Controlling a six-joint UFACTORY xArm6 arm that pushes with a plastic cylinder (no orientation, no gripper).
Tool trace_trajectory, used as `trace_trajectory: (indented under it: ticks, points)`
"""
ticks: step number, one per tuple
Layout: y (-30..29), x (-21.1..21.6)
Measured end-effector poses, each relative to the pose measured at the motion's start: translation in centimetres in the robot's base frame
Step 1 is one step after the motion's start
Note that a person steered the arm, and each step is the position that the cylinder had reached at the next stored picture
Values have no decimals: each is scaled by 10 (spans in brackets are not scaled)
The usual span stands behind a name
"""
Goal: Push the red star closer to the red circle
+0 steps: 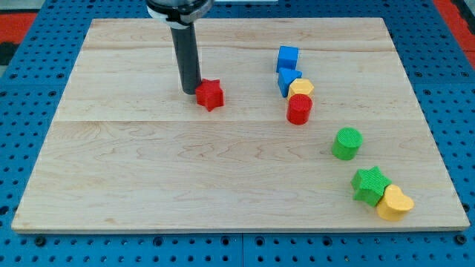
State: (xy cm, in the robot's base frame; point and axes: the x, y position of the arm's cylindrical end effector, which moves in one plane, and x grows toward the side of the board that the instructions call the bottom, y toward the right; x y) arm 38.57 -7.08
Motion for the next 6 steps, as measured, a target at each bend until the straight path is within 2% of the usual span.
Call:
trace_trajectory:
  ticks: [2, 5, 6]
  points:
    - [16, 42]
    - [-1, 10]
    - [23, 12]
